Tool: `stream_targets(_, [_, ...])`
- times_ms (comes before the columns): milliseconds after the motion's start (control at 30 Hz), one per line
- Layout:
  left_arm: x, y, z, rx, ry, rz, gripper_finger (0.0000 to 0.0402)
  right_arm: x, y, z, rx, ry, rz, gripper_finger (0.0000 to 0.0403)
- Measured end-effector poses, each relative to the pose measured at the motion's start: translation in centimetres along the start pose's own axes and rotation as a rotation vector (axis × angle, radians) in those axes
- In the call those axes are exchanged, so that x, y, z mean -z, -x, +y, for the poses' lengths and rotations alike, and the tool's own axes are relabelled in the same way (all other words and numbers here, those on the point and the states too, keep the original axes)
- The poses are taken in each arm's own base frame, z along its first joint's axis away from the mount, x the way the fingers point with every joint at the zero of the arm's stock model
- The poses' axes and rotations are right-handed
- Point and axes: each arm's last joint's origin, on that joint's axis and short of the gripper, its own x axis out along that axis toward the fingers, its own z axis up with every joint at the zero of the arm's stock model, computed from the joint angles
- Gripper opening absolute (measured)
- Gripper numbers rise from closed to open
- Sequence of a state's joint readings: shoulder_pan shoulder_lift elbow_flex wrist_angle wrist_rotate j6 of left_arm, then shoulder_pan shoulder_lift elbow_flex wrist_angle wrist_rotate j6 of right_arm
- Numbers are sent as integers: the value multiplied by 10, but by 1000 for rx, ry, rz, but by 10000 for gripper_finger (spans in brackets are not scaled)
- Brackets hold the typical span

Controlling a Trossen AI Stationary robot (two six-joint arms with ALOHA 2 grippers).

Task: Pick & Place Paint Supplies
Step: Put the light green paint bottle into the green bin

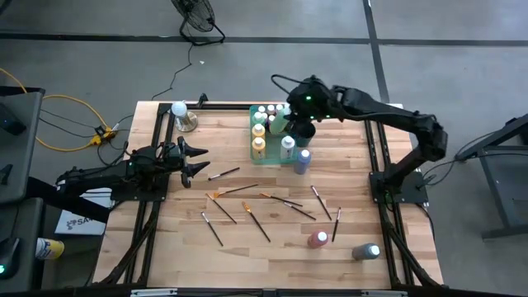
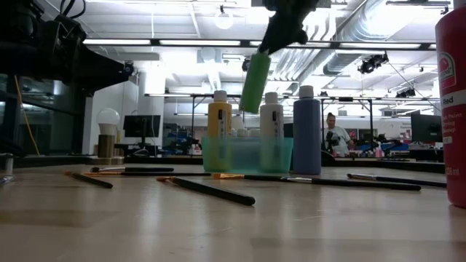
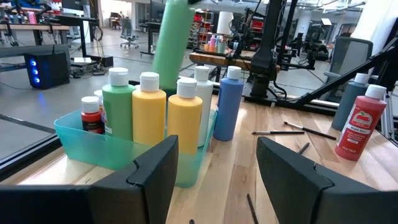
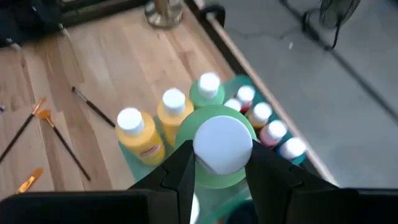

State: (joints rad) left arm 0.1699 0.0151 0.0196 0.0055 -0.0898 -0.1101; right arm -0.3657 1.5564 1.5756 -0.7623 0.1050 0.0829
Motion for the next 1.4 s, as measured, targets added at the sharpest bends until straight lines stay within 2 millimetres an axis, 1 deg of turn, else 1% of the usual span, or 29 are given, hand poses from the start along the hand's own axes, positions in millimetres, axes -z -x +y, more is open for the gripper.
stream_targets(133, [0, 0, 0, 0, 0, 0, 211, 2, -21, 9, -12, -23, 39, 111])
stream_targets(400, [0, 0, 0, 0, 0, 0, 211, 8, -52, 22, -25, -47, 97, 111])
stream_targets(500, [0, 0, 0, 0, 0, 0, 211, 11, -65, 23, -12, -63, 121, 111])
stream_targets(600, [0, 0, 0, 0, 0, 0, 211, 13, -77, 19, 18, -97, 132, 111])
stream_targets(833, [0, 0, 0, 0, 0, 0, 211, 19, -105, 2, 74, -174, 176, 111])
stream_targets(1000, [0, 0, 0, 0, 0, 0, 211, 21, -117, -2, 77, -200, 177, 111])
stream_targets(1233, [0, 0, 0, 0, 0, 1, 211, 20, -121, -2, 82, -201, 161, 111])
stream_targets(1400, [0, 0, 0, 0, 0, 1, 211, 21, -126, -2, 79, -185, 164, 120])
